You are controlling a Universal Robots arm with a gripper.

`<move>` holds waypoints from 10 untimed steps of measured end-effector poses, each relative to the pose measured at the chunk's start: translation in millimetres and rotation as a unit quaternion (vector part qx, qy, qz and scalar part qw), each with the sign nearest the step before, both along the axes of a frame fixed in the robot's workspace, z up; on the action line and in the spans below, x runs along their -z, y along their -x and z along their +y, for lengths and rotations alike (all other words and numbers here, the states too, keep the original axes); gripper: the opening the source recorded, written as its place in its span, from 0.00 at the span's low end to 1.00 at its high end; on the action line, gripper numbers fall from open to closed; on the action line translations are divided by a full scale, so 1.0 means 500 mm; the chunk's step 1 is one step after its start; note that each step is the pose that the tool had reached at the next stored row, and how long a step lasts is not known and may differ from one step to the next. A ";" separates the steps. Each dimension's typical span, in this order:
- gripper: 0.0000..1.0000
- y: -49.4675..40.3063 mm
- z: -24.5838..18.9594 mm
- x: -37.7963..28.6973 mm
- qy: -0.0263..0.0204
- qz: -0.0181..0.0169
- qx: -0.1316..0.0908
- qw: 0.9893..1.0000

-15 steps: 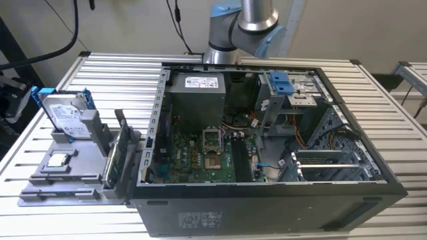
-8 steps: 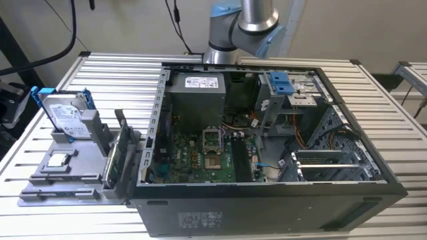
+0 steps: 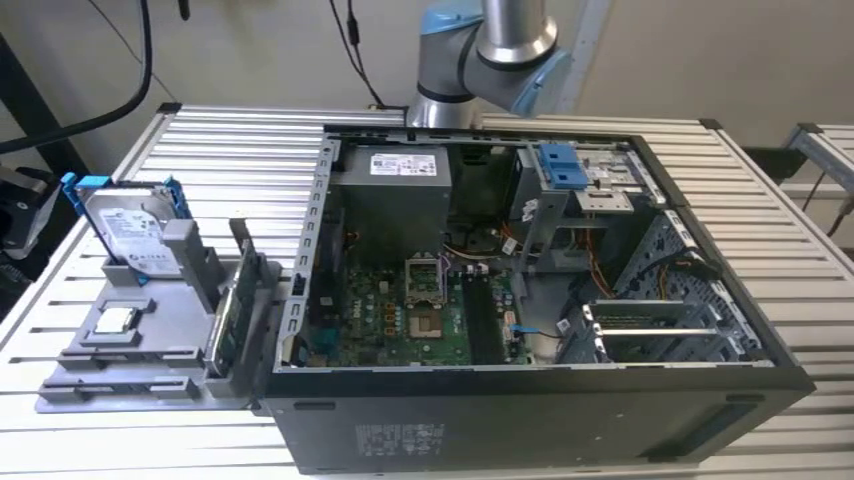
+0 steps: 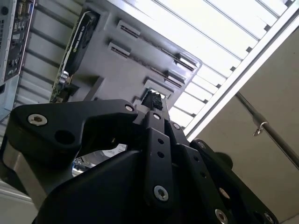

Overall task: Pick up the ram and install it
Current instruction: 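Pick up the ram and move it above insertion slot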

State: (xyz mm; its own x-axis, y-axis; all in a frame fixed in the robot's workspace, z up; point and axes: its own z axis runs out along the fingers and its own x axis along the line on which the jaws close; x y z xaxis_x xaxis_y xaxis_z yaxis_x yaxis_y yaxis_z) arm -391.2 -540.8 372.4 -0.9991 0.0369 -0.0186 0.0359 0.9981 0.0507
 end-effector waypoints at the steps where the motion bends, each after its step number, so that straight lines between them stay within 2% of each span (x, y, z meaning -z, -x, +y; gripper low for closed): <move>1: 0.11 0.000 0.0000 0.000 0.000 0.000 0.000 1.000; 10: 0.11 0.000 0.0001 0.000 0.000 0.000 -0.003 1.000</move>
